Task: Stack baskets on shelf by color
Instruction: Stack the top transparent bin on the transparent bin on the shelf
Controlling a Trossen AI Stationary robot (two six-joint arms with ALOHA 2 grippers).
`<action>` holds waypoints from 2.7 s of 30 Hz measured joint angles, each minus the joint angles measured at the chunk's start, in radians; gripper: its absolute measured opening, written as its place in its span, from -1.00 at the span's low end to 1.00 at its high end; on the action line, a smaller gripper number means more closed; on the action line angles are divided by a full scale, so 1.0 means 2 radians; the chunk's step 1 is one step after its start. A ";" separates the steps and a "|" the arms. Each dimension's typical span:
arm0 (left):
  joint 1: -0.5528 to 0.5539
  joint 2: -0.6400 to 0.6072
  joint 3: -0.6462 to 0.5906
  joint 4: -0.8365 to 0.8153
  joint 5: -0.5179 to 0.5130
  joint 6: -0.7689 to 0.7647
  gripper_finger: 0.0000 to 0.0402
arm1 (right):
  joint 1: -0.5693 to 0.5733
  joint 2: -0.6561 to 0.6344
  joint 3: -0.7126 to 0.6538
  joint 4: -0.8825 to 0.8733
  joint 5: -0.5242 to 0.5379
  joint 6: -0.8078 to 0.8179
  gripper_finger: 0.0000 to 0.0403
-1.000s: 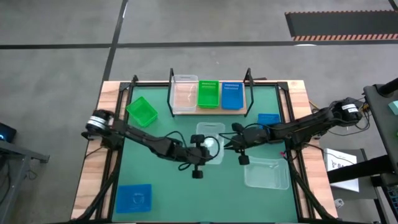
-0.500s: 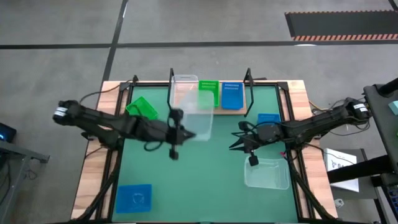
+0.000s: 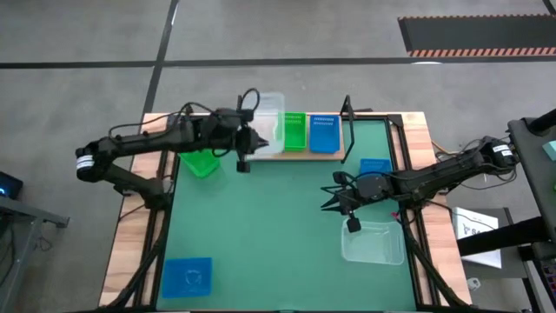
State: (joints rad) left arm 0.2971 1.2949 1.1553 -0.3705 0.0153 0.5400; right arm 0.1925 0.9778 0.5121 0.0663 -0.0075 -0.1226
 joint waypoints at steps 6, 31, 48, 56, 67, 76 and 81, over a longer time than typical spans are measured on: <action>0.030 0.000 0.000 -0.006 0.004 0.012 -1.00 | 0.000 -0.001 -0.008 0.001 0.000 0.009 -0.87; 0.049 0.047 -0.002 -0.018 -0.022 0.023 -1.00 | 0.000 -0.001 -0.013 0.014 0.000 0.013 -0.87; 0.051 0.047 -0.002 -0.033 -0.024 0.022 -1.00 | 0.001 -0.001 -0.013 0.014 0.000 0.031 -0.87; 0.051 0.047 -0.002 -0.035 -0.024 0.022 -1.00 | 0.001 -0.001 -0.013 0.013 0.000 0.031 -0.87; 0.052 0.047 -0.002 -0.049 -0.029 0.022 -0.88 | 0.001 -0.001 -0.013 0.013 0.000 0.037 -0.87; 0.049 0.047 -0.002 -0.047 -0.040 0.017 -0.68 | 0.001 -0.001 -0.013 0.013 0.000 0.050 -0.87; 0.038 0.041 0.003 -0.045 -0.040 0.017 -0.67 | 0.004 -0.001 -0.013 0.010 0.000 0.055 -0.87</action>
State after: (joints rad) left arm 0.3734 1.3763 1.1621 -0.4601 -0.0650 0.5739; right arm 0.1995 0.9760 0.4858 0.0872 -0.0074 -0.0123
